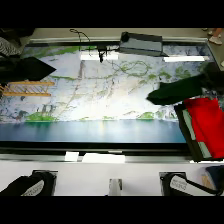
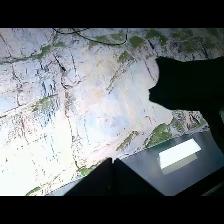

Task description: Fold the shirts.

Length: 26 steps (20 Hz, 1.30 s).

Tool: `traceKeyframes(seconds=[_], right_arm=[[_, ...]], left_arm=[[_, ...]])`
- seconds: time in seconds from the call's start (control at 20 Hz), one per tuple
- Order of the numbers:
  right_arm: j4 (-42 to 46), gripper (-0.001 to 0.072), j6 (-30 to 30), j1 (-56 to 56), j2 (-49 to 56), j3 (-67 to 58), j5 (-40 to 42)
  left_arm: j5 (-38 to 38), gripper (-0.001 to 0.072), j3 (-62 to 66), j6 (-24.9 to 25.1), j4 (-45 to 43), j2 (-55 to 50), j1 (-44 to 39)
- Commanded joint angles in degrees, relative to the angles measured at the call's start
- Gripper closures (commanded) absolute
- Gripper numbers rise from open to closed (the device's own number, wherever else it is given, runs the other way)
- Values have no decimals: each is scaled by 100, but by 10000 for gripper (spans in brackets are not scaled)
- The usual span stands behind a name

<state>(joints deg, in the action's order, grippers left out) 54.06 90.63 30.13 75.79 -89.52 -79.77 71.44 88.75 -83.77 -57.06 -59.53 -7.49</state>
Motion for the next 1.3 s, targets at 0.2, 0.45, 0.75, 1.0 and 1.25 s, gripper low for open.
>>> traceKeyframes(seconds=[0.2, 0.45, 0.75, 1.0, 1.25], right_arm=[[201, 690, 284, 2297, -527, -350, -789], [1397, 691, 527, 2721, -619, -348, -1403], [3342, 690, 538, 2721, -973, 409, -1635], [3825, 690, 426, 2721, -1432, 2275, -1213], [4306, 279, 481, 2721, -1512, 2649, -809]], left_arm=[[2, 671, -2, 79, 26, -11, -219], [24, 671, -2, 195, 4, -11, -219], [24, 671, -2, 229, 2, -11, -219], [24, 671, -2, 229, 4, -11, -219], [22, 671, -2, 227, 4, -15, -219]])
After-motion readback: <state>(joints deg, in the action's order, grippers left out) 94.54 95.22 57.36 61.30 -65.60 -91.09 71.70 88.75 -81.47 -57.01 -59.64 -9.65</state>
